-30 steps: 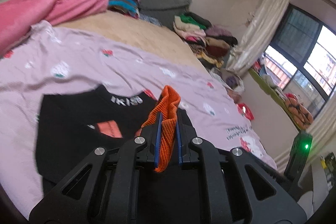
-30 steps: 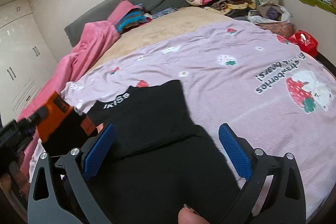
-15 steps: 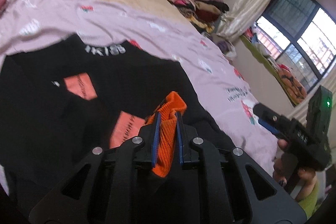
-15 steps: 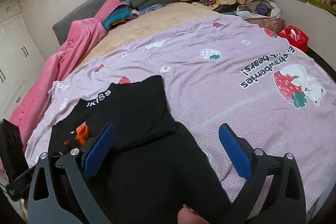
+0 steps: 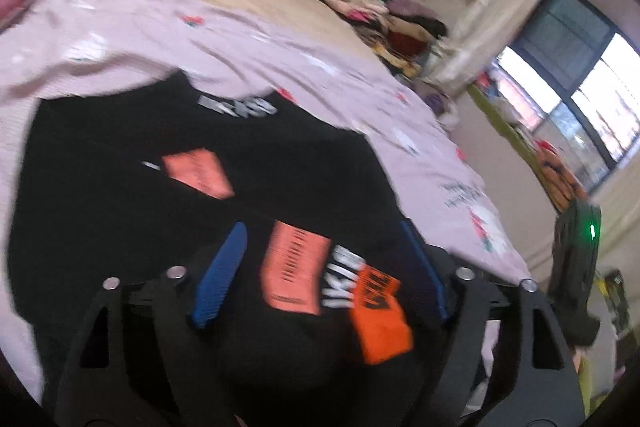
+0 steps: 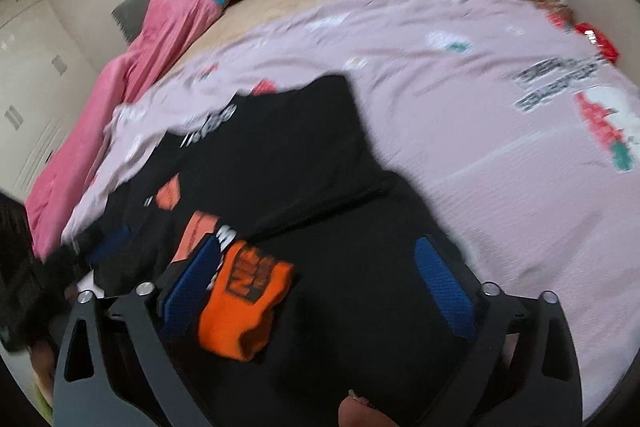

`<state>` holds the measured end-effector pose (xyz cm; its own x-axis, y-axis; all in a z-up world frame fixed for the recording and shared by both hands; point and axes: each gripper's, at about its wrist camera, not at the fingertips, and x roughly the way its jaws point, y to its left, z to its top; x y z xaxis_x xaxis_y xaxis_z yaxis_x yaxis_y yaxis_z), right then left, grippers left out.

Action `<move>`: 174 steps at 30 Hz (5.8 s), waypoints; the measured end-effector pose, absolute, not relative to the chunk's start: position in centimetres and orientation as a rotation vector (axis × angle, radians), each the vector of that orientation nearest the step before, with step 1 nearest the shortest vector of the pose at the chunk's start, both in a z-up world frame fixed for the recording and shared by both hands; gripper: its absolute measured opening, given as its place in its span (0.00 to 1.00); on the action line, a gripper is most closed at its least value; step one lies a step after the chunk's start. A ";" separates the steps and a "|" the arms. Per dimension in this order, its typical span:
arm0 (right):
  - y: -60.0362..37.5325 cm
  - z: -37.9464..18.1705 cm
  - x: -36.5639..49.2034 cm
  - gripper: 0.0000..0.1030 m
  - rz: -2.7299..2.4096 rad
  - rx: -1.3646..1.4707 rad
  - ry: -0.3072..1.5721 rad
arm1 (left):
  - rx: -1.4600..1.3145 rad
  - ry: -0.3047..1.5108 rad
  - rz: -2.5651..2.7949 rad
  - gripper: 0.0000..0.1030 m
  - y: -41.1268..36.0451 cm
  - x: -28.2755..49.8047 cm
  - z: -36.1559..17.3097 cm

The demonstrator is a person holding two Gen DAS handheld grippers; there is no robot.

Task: Fold small clothes

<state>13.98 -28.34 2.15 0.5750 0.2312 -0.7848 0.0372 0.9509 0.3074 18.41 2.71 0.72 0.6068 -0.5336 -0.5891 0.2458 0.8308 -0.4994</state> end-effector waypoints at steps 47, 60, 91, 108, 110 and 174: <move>-23.8 5.0 20.5 0.12 0.184 -0.016 0.700 | -0.326 0.755 -0.127 0.90 9.6 19.5 0.2; -24.7 3.7 20.7 0.12 0.127 -0.004 0.733 | -0.256 0.810 -0.166 0.90 7.8 19.9 -0.7; -17.9 -0.9 19.5 0.31 0.253 -0.159 0.970 | -0.264 0.995 -0.280 0.18 6.7 20.5 -3.6; -18.6 -0.6 18.5 0.45 0.279 -0.088 0.941 | -0.218 0.994 -0.272 0.18 6.0 20.3 -3.3; -18.7 -0.4 18.2 0.45 0.281 -0.077 0.935 | -0.214 0.992 -0.273 0.19 6.0 20.2 -3.1; -25.0 8.5 10.6 0.93 0.249 0.082 0.703 | -0.213 0.790 -0.106 0.91 6.7 11.6 3.8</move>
<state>10.64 -25.02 8.45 0.7348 0.2534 -0.6291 -0.1987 0.9673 0.1575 11.57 6.72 3.81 0.7001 -0.1740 -0.6926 0.0148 0.9732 -0.2295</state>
